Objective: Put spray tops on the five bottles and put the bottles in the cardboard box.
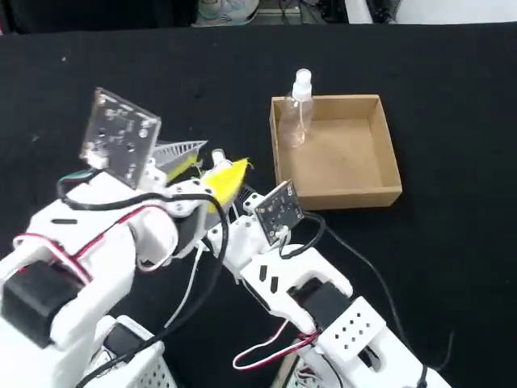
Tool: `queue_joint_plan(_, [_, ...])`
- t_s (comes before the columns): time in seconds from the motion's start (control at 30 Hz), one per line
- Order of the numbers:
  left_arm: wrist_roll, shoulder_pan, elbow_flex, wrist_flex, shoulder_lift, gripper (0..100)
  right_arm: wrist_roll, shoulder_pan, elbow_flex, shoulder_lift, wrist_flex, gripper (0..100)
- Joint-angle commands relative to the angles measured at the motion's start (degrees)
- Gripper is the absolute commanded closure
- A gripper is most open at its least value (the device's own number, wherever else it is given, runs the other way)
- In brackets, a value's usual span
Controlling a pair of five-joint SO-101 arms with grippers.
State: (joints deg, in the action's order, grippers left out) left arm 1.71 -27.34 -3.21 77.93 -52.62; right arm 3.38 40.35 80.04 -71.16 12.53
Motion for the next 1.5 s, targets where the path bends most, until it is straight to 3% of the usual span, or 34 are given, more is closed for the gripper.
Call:
queue_joint_plan(0.0, [-3.25, -0.84, 2.59, 0.18, 3.96, 82, 0.18, 0.53, -0.48, -1.27, -1.76, 98.7])
queue_joint_plan(0.13, [-5.63, -0.57, 3.82, 2.81, 4.75, 82, 0.18, 0.53, -0.48, -1.27, -1.76, 98.7])
queue_joint_plan(0.5, [-7.03, 11.03, 2.59, 3.69, 3.34, 82, 0.18, 0.53, -0.48, -1.27, -1.76, 98.7])
queue_joint_plan(0.87, [-6.59, 4.44, 6.9, 2.9, 8.88, 82, 0.18, 0.53, -0.57, -1.27, -1.76, 98.7])
queue_joint_plan(1.13, [-6.95, 4.79, 6.37, 3.16, 10.73, 82, 0.09, 0.53, -0.57, -1.27, -1.76, 98.7])
queue_joint_plan(1.47, [-7.03, 7.16, 6.9, 9.05, 10.73, 82, 0.09, 0.53, -0.48, -1.27, -1.76, 98.7])
